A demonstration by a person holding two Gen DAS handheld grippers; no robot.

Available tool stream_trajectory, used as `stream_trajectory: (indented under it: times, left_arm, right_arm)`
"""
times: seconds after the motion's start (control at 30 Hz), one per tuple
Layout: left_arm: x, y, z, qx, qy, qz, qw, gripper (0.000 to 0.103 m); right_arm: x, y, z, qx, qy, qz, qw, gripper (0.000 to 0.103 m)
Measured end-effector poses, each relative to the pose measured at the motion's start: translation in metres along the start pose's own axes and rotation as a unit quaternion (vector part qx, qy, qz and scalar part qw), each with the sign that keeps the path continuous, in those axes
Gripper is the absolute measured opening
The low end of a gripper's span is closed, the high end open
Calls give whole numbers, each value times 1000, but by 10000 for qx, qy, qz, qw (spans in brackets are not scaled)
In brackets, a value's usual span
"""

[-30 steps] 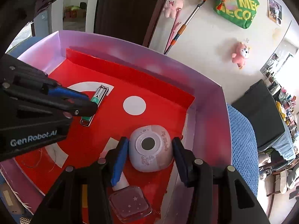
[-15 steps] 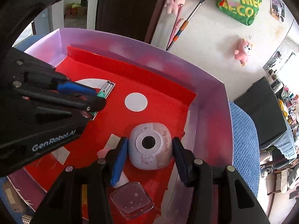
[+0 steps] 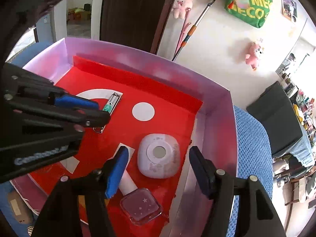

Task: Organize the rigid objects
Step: 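Open both tools to release the nail clipper and compact in the box, then withdraw both tools from the box back above the table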

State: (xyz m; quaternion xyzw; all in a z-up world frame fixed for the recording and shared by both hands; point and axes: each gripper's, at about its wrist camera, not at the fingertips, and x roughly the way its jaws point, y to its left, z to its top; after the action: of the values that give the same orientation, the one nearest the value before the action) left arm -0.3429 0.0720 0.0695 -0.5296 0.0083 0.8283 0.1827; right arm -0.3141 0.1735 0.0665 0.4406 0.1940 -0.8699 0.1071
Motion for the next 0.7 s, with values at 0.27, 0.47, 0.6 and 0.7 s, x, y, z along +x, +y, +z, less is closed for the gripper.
stream_trajectory:
  times: [0.27, 0.47, 0.6, 0.7]
  left_arm:
    - [-49, 1, -21, 8, -489, -145, 9987, 17]
    - [-103, -9, -55, 61, -1113, -127, 9937, 29]
    - [-137, -17, -78, -42, -1628, -71, 9866, 64]
    - [-161, -22, -100, -73, -1963, 40, 9805, 65]
  right_arm:
    - [-51, 0, -10, 147, -422, -1, 9990, 69]
    - [-113, -4, -27, 478, -993, 128, 9938, 73]
    - [-152, -4, -46, 627, -1343, 167, 9888, 77]
    - [-183, 0, -67, 667, -1618, 123, 9845, 78]
